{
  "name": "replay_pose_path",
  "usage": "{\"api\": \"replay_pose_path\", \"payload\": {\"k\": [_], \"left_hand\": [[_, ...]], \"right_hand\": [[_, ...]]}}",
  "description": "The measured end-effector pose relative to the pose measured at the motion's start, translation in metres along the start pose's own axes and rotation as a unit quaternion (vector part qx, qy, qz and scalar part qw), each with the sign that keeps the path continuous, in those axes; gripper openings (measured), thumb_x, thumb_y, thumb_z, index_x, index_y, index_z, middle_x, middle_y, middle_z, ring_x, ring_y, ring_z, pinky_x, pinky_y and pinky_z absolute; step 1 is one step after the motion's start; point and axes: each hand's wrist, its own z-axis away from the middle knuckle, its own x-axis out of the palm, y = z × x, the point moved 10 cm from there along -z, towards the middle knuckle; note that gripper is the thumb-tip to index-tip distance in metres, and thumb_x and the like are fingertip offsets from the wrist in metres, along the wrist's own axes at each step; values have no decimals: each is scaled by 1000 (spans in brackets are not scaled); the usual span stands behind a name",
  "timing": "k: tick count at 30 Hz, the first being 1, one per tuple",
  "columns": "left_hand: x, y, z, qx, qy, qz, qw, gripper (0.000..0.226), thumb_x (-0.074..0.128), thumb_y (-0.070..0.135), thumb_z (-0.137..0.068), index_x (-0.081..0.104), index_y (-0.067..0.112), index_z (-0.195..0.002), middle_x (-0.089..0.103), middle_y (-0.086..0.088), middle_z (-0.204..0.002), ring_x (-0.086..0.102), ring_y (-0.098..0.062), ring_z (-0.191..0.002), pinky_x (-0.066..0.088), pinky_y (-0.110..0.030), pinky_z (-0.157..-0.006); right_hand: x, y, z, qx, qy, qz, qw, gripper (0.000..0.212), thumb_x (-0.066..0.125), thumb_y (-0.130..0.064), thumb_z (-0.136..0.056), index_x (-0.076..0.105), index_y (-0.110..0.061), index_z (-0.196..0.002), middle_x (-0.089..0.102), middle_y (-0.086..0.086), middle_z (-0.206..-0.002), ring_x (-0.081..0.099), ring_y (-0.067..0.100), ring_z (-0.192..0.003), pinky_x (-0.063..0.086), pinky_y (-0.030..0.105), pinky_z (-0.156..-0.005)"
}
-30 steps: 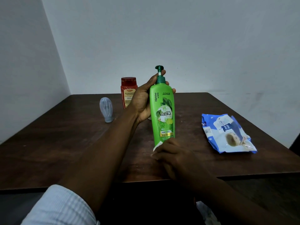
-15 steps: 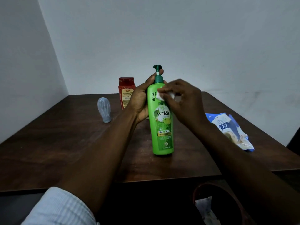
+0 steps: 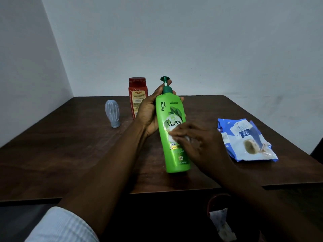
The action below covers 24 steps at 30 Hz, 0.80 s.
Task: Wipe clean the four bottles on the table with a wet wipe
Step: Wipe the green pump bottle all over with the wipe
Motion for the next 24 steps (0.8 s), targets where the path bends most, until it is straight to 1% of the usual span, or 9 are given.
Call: {"api": "replay_pose_path", "payload": {"k": [1,3,6,10,12,15,18,21,24], "left_hand": [[1,-1,0,-5,-8,-2,1000,31,37,30,-106,58,23,-128,59,-3,-99,65,-30,-100,34,-67,-105],[4,-1,1,-9,-19,0,1000,31,36,31,-107,59,25,-127,59,-2,-100,64,-29,-101,33,-73,-101],[12,-1,3,-14,-35,4,999,31,36,32,-106,58,26,-127,56,-1,-101,63,-28,-102,37,-72,-100],[17,0,6,-18,-38,1,999,31,36,32,-107,58,26,-128,55,-1,-102,61,-29,-104,35,-72,-102],[17,1,7,-17,-36,-2,999,31,36,31,-106,58,26,-128,56,-1,-102,60,-29,-105,35,-73,-103],[16,2,8,-14,-34,-2,999,31,37,30,-106,57,25,-129,56,-1,-102,60,-30,-106,37,-72,-101],[14,4,9,-7,-30,-5,1000,31,38,30,-106,57,25,-129,57,-2,-101,61,-30,-104,38,-72,-99],[10,5,9,-2,-19,-5,1000,31,37,30,-106,57,24,-129,59,-2,-99,62,-30,-104,39,-72,-98],[6,7,11,4,-16,-5,1000,31,36,30,-107,56,23,-129,59,-3,-99,63,-30,-103,39,-72,-99]], "right_hand": [[0,-5,8,-1,-10,-1,1000,14,71,-12,-88,79,-12,-100,73,1,-102,68,14,-99,51,26,-91],[0,-12,25,-8,-26,6,1000,17,72,-11,-87,79,-14,-102,73,-1,-104,68,12,-99,51,24,-91],[2,-17,48,-18,-43,15,999,20,75,-8,-85,79,-14,-103,72,-2,-107,67,8,-101,52,22,-92],[1,-20,66,-22,-36,-7,999,19,75,-7,-84,79,-12,-102,73,-1,-108,69,8,-101,55,26,-90],[-1,-21,70,-15,-32,-11,999,20,77,-4,-82,79,-12,-101,73,-2,-108,69,7,-101,55,24,-90],[-9,-20,69,14,-7,-22,1000,15,77,-6,-83,80,-10,-97,74,-6,-105,67,-1,-101,52,17,-91],[-21,-2,62,80,37,-37,995,17,80,-4,-82,80,-14,-96,75,-8,-102,69,0,-99,54,20,-88],[-27,12,64,137,70,-37,987,18,79,-9,-82,79,-18,-97,73,-13,-103,69,4,-100,55,23,-87],[-23,3,74,138,92,-33,986,17,79,-9,-84,79,-16,-99,73,-13,-105,69,0,-100,54,20,-88]]}}
